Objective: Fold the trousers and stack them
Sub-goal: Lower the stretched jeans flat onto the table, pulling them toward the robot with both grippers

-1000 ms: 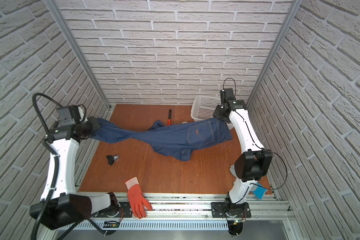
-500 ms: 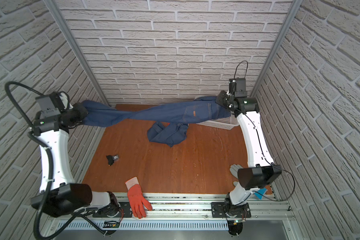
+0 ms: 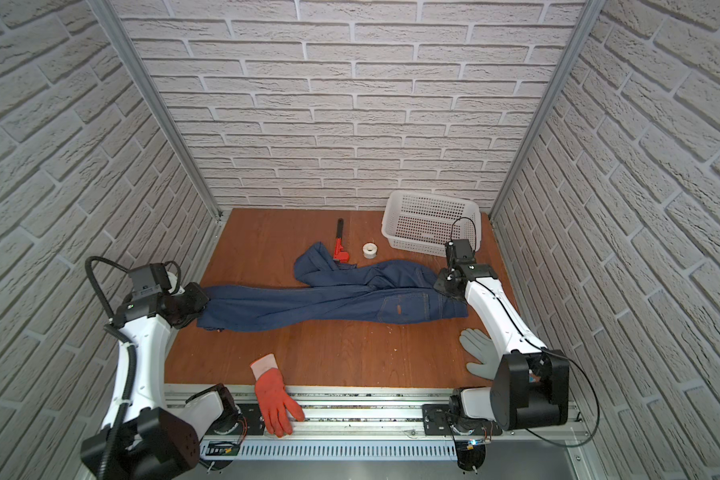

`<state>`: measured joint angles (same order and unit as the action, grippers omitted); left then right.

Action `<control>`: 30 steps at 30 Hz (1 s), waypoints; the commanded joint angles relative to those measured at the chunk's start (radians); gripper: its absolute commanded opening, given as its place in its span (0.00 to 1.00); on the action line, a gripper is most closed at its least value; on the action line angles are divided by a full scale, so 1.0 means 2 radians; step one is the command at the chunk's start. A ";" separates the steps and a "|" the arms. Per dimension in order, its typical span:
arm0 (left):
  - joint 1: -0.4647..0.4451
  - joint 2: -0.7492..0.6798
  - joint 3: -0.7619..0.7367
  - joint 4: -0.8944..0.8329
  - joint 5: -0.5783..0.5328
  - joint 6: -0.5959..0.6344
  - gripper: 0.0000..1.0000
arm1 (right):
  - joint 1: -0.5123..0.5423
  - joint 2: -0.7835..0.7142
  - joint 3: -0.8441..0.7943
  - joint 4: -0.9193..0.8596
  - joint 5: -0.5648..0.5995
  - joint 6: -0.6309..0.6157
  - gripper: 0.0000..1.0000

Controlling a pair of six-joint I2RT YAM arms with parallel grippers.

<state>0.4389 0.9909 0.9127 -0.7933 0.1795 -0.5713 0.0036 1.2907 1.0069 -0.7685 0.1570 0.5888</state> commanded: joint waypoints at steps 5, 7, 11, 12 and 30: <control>0.018 -0.032 -0.012 -0.038 -0.041 0.016 0.00 | -0.002 -0.101 -0.058 -0.053 0.043 0.055 0.36; 0.021 -0.038 -0.012 -0.048 -0.048 0.016 0.01 | -0.003 -0.121 -0.072 -0.070 0.046 0.069 0.47; 0.033 -0.052 -0.012 -0.061 -0.053 0.012 0.17 | -0.003 -0.153 -0.085 -0.096 0.060 0.088 0.57; 0.033 -0.053 -0.011 -0.063 -0.053 0.011 0.27 | -0.002 -0.158 -0.084 -0.099 0.065 0.090 0.58; 0.033 -0.044 0.037 -0.054 0.036 0.013 0.79 | -0.002 0.016 0.015 -0.036 0.016 0.075 0.70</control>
<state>0.5018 0.9024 0.9741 -0.9134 0.2268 -0.5571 0.0029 1.2972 1.0279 -0.8288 0.2123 0.7303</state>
